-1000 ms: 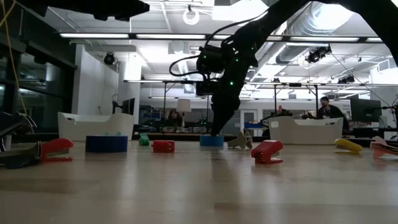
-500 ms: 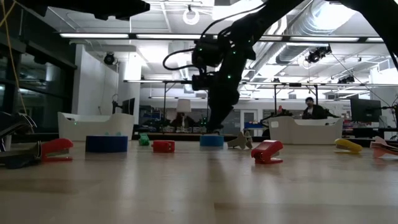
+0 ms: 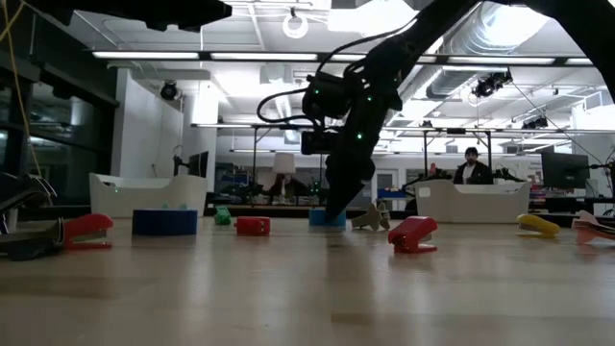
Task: Pick and place Stapler, Stapler remover, tape
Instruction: Put the light blue tape into the black bin
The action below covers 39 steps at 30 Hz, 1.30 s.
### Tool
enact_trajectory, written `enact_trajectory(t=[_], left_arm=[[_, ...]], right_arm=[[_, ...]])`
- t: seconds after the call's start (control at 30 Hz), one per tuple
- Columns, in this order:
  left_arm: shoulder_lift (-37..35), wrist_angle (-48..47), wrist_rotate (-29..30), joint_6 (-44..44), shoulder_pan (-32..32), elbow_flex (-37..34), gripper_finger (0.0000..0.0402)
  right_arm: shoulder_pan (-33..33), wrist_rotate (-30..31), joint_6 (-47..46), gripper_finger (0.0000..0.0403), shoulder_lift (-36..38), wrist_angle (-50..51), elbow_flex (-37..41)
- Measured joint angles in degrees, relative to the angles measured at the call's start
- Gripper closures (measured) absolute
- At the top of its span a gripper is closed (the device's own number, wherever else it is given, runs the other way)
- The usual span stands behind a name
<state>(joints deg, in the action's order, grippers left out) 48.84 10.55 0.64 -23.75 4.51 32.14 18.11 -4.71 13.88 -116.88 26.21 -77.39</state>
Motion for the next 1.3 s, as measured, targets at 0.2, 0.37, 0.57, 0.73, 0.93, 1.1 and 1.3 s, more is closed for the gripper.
enact_trajectory(t=[0.2,0.37,0.57,0.73,0.93,1.1,1.3], left_arm=[[0.0,-0.1,0.0,0.0,0.0,0.0,0.0312],[0.0,-0.2,0.0,0.0,0.0,0.0,0.0312],[0.0,-0.5,0.0,0.0,0.0,0.1,0.0312],[0.0,-0.5,0.0,0.0,0.0,0.1,0.0312],[0.0,-1.7,0.0,0.2,0.0,0.1,0.0312],[1.2,-1.7,0.0,0.5,0.0,0.1,0.0312],[3.1,-1.3,1.2,1.1,0.0,0.1,0.0312]], right_arm=[[0.0,0.2,-1.6,0.0176,0.0,-1.2,1.2],[-0.1,0.6,-1.9,0.0238,0.0,-1.0,1.3],[-0.3,2.5,-2.1,0.0327,0.0,-0.6,1.4],[-1.5,5.8,-2.1,0.037,0.0,-0.5,1.4],[-4.5,9.9,-2.5,0.037,0.5,0.1,1.5],[-8.3,10.4,-2.4,0.037,2.7,0.0,1.5],[-13.5,10.8,-2.0,0.037,7.7,-0.4,1.5]])
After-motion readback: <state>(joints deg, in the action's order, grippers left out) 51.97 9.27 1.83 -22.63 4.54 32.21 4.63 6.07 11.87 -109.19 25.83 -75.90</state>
